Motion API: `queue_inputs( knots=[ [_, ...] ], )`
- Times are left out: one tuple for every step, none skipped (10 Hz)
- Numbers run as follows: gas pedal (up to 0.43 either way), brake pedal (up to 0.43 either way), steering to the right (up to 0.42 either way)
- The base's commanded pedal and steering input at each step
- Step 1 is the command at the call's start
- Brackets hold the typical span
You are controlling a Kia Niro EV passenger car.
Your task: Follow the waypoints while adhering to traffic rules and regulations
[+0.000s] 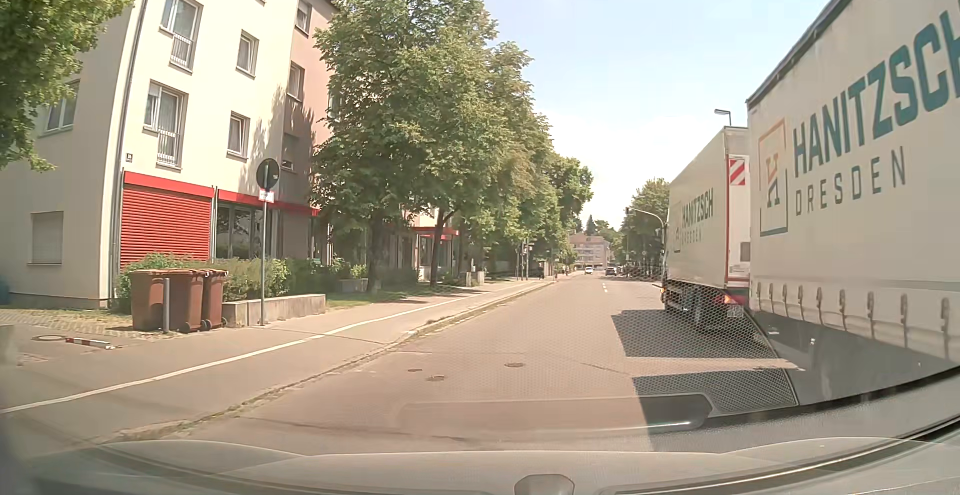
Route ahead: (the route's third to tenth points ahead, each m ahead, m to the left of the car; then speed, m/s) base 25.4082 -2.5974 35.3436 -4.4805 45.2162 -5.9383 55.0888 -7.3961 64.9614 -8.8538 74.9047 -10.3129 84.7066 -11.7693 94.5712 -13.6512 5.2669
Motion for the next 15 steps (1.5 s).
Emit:
queue_inputs(
  knots=[
    [0.15, 0.0, 0.066],
    [0.15, 0.0, 0.065],
    [0.157, 0.0, 0.062],
    [0.157, 0.0, 0.058],
    [0.169, 0.0, 0.054],
    [0.177, 0.0, 0.054],
    [0.177, 0.0, 0.054],
    [0.177, 0.0, 0.054],
    [0.177, 0.0, 0.054],
    [0.177, 0.0, 0.053],
    [0.177, 0.0, 0.053],
    [0.169, 0.0, 0.053],
    [0.169, 0.0, 0.053],
    [0.169, 0.0, 0.053],
    [0.169, 0.0, 0.053]
  ],
)
